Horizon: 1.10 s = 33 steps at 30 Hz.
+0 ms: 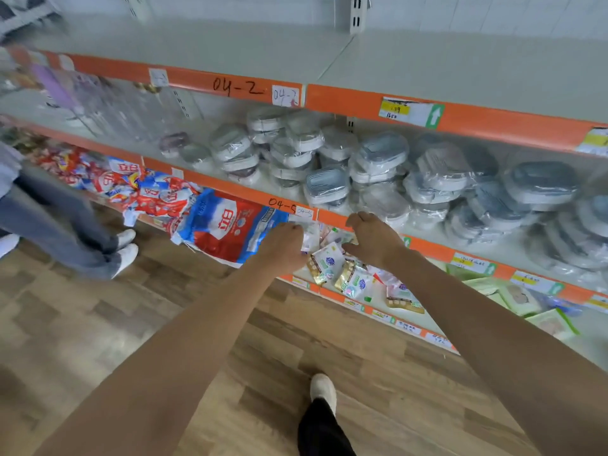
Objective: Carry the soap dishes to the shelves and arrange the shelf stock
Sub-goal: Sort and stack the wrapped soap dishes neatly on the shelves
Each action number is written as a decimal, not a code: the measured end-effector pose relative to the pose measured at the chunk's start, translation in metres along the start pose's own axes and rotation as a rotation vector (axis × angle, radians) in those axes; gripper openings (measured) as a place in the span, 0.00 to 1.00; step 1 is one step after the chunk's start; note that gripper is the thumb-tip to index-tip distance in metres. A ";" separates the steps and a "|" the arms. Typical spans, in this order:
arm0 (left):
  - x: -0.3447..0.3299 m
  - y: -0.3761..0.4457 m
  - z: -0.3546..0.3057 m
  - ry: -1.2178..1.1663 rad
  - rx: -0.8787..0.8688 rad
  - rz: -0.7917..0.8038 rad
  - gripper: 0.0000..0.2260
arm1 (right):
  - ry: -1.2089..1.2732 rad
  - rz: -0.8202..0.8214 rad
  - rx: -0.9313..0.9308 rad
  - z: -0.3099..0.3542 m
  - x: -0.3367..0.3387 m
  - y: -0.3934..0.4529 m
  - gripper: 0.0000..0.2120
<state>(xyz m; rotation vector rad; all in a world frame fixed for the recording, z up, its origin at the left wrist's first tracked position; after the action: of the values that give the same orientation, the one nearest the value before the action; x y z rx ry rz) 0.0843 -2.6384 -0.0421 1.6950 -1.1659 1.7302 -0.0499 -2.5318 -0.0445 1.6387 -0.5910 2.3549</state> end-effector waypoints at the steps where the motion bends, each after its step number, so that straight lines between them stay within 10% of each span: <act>1: 0.004 0.010 0.013 0.009 -0.004 -0.003 0.19 | 0.013 -0.008 -0.005 0.006 0.000 0.017 0.23; 33: 0.037 0.142 0.453 -0.025 -0.131 0.033 0.20 | 0.057 0.026 -0.162 0.321 -0.081 0.316 0.24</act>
<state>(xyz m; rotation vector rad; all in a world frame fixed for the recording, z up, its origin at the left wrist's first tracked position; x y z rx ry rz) 0.2279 -3.0896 -0.0933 1.6324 -1.2964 1.6183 0.1266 -2.9519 -0.0876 1.4980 -0.7736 2.2962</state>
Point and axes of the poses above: each hand's wrist, its own y-axis towards the middle knuckle, its own x-axis out of the back of the hand, z = x × y, the point moved 3 cm from there along y, towards the middle knuckle, and after that the axes turned 1 degree about -x, right-handed, at the moved point
